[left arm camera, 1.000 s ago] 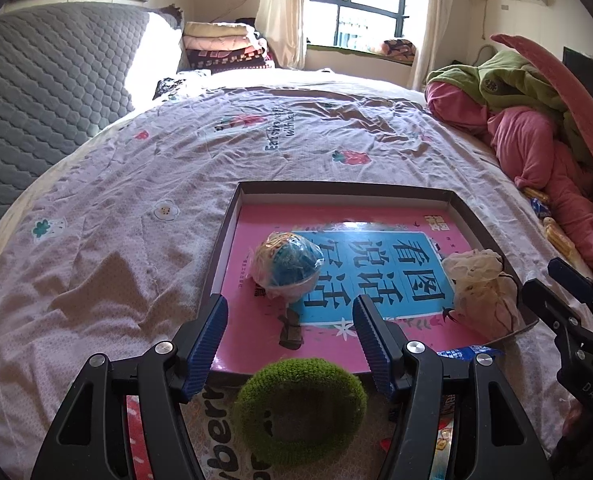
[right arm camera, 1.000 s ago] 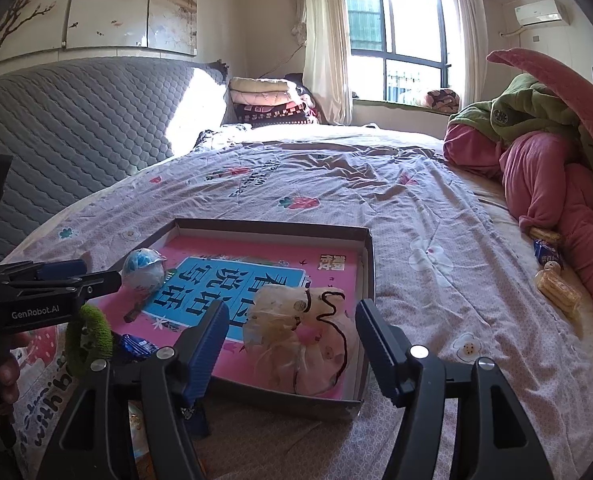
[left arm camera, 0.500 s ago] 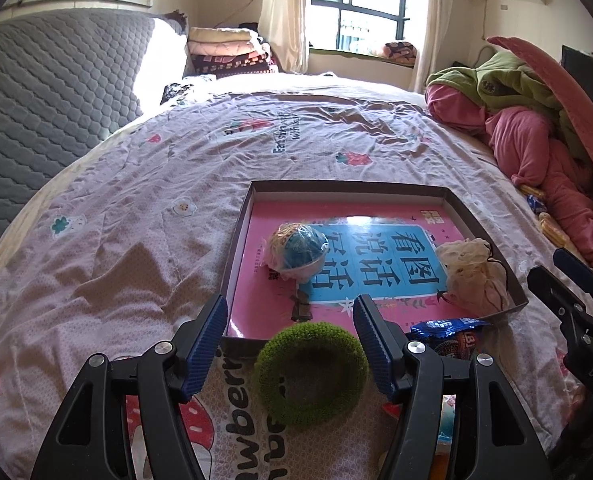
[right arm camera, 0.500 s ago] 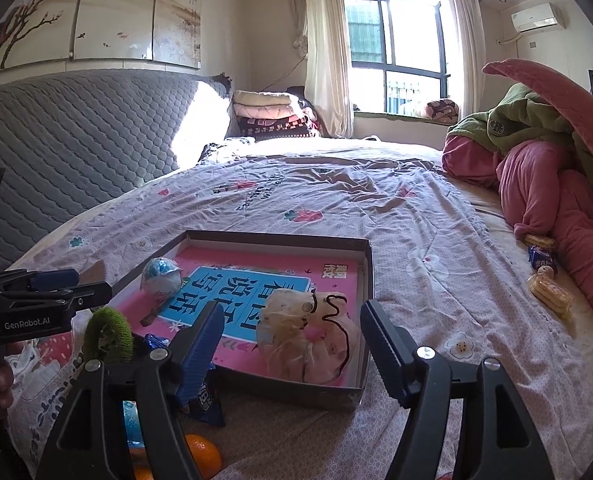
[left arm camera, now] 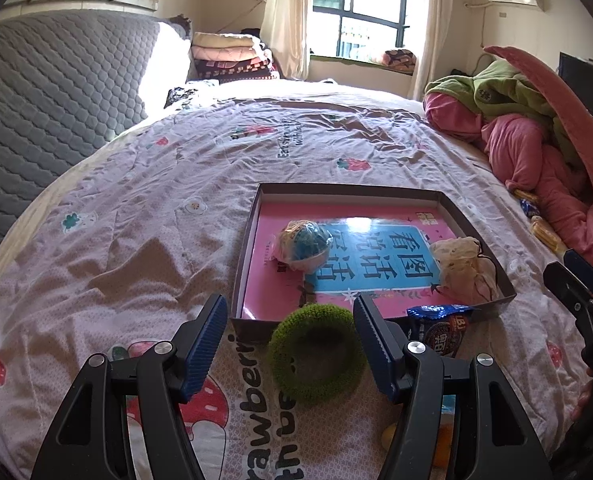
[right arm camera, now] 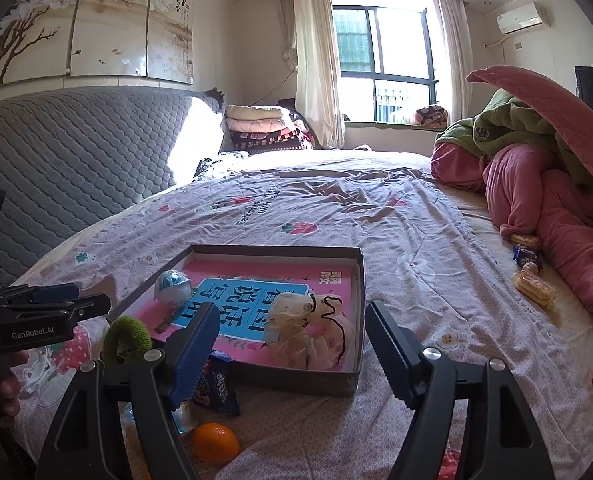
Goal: Organize objects
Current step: 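Pull both tools back from the tray box toward the remaining items, then move the left tool to the green ring while the right tool approaches an orange, then close the left tool on the green ring while the right tool grasps the orange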
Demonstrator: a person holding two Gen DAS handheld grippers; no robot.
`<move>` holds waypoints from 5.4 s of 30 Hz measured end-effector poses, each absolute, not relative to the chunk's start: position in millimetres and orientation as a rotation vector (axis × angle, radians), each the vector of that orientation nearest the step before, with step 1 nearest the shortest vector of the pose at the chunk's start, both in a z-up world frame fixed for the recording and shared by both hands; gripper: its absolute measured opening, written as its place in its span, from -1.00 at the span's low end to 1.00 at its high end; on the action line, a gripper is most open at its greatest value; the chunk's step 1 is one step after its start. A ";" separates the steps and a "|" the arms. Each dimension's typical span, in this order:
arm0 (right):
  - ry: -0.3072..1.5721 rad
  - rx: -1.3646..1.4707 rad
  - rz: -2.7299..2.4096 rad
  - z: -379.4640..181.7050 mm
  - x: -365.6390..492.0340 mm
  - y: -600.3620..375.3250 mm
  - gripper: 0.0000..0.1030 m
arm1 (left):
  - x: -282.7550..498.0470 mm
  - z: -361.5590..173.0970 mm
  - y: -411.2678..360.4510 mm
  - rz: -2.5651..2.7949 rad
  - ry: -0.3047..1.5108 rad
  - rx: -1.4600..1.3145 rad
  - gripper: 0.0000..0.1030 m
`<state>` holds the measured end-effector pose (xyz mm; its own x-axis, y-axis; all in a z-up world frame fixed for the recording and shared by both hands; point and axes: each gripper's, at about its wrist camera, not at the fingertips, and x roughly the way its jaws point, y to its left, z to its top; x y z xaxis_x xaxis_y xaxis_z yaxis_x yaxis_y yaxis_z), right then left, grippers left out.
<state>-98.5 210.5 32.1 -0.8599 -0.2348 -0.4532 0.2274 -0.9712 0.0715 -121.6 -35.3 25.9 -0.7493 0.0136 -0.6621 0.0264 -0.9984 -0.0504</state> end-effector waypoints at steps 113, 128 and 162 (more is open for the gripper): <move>0.174 0.974 -2.617 -32.2 -13.8 140.8 0.46 | -86.1 -20.2 -40.4 -2.859 -0.016 1.273 0.30; 0.174 1.018 -2.587 -48.1 -26.1 135.6 0.32 | -107.4 -31.8 -44.6 -2.855 0.027 1.286 0.30; 0.173 1.013 -2.526 -66.9 -35.2 125.0 -0.22 | -145.2 -56.8 -44.6 -2.885 0.109 1.313 -0.02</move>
